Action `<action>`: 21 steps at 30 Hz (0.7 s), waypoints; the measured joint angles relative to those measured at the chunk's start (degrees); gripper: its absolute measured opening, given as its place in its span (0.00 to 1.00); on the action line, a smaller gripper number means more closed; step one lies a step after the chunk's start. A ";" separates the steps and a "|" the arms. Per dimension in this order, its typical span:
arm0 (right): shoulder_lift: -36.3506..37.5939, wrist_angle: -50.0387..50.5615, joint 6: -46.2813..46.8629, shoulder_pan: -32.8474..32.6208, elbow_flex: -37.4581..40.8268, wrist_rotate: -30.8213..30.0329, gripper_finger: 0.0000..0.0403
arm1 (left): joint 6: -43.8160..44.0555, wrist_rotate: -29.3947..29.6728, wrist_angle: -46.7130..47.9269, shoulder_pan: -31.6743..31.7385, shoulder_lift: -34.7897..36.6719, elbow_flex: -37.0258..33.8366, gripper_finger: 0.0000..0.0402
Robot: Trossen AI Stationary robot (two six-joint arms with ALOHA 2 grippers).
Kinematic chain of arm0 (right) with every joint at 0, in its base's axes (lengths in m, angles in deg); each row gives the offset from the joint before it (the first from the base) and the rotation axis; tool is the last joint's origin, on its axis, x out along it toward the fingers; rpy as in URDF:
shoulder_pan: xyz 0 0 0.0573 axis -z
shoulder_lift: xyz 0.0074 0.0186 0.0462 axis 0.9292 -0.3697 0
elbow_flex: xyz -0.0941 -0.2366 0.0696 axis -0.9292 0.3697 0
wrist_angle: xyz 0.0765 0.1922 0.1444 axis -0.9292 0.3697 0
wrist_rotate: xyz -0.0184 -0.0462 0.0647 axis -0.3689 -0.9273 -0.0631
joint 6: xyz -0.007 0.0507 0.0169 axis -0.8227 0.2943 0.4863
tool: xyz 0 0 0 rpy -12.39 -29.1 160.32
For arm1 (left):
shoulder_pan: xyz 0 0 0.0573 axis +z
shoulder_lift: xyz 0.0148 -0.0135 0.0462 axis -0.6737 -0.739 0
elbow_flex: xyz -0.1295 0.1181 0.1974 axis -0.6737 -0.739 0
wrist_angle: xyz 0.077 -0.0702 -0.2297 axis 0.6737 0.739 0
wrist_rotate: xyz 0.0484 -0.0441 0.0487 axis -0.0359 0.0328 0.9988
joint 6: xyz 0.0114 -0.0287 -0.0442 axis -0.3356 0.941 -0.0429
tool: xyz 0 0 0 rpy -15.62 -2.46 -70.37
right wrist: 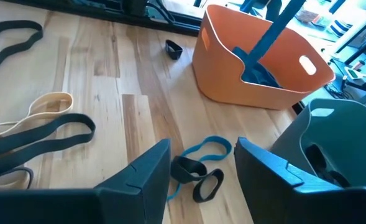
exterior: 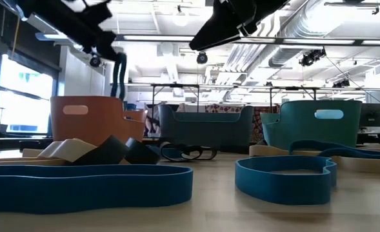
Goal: Sort rubber bands into baskets
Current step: Put the blue rubber band into the orange bin
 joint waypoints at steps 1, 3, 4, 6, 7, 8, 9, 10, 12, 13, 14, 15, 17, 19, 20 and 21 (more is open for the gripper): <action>0.00 0.12 0.02 -0.04 0.00 0.00 0.41 | 0.87 -0.98 1.63 1.50 0.02 0.00 0.00; 0.00 0.23 0.08 -0.04 0.00 0.00 0.41 | 2.62 -2.78 4.55 4.49 -0.20 0.00 0.00; 0.00 0.25 0.05 -0.04 0.00 0.00 0.41 | 3.47 -3.34 5.89 5.90 -0.53 0.00 0.00; 0.00 0.22 -0.03 -0.04 0.00 0.00 0.41 | 4.97 -4.31 8.02 8.59 -1.45 0.00 0.00; 0.00 0.22 -0.05 0.02 0.00 0.00 0.41 | 5.53 -4.87 8.67 9.91 -2.07 -0.01 0.00; 0.00 0.22 -0.05 0.24 0.00 0.00 0.41 | 5.86 -5.46 8.93 11.21 -2.73 0.00 0.00; 0.00 0.22 -0.05 0.38 0.00 0.06 0.41 | 5.98 -6.38 8.89 12.52 -3.55 0.00 0.00; 0.00 0.22 -0.03 0.54 0.00 0.20 0.41 | 5.98 -7.21 8.79 13.85 -4.39 0.00 0.00; 0.00 0.22 -0.03 0.76 0.00 0.29 0.41 | 6.01 -8.55 7.85 16.45 -6.22 0.00 0.00; 0.00 0.22 -0.03 0.79 0.00 0.27 0.41 | 6.01 -8.89 6.91 17.74 -7.14 0.00 0.00; 0.00 0.22 -0.04 0.81 0.00 0.26 0.41 | 6.01 -8.97 5.88 18.90 -8.05 0.00 0.00; 0.00 0.22 0.02 0.79 0.00 0.29 0.41 | 5.93 -9.00 4.75 19.98 -8.94 0.00 0.00; 0.00 0.22 0.08 0.76 0.00 0.52 0.41 | 4.65 -10.07 2.40 22.21 -10.79 0.00 0.01; 0.00 0.22 0.08 0.71 0.00 0.57 0.41 | 3.27 -12.80 -0.06 24.37 -12.58 0.00 0.03; 0.00 0.22 0.08 0.71 0.01 0.56 0.41 | 3.05 -14.39 -1.18 25.43 -13.54 0.00 0.04; 0.00 0.20 0.08 0.72 0.03 0.55 0.41 | 3.04 -15.92 -1.99 26.41 -14.56 0.00 0.05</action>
